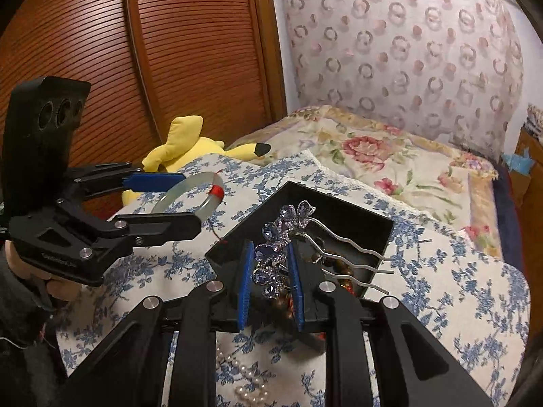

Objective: Organize jewelry
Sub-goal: 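Release the hairpin into the black box with the right tool while the left carries the jade bangle over it, then open the left tool to drop the jade bangle into the black box while the right withdraws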

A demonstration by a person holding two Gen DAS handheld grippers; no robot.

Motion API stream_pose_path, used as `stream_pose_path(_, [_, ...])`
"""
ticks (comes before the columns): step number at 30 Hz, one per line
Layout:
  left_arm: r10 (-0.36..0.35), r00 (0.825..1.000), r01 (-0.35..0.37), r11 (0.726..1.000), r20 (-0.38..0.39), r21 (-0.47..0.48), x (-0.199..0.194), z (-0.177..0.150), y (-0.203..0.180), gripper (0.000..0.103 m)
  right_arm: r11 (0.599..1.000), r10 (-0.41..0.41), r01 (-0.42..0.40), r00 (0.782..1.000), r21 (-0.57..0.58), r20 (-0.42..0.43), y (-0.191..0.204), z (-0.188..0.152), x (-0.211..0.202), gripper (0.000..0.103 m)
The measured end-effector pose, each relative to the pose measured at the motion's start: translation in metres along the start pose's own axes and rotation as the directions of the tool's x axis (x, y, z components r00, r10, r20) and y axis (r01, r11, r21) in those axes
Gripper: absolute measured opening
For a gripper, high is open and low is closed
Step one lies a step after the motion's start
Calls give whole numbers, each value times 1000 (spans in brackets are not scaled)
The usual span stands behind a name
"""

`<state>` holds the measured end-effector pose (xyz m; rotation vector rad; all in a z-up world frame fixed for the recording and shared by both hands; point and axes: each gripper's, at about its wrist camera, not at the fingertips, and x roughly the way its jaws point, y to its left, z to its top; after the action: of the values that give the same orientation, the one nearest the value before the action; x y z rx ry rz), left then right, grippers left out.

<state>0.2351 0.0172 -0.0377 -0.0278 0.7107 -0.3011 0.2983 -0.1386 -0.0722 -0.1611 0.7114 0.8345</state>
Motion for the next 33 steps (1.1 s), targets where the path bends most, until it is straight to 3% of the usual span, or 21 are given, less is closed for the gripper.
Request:
stream_pose_path(12, [-2, 998, 1, 1000, -55, -4, 31, 22, 10, 69, 998, 30, -27, 998, 48, -63, -15, 2, 20, 25])
stream_pose_path(21, [-18, 995, 21, 999, -96, 31, 58, 30, -1, 69, 995, -31, 35, 998, 90, -47, -34, -11, -3, 25])
stream_pose_path(33, [16, 991, -5, 997, -131, 79, 81, 30, -15, 69, 988, -75, 78, 997, 134, -31, -44, -29, -20, 25])
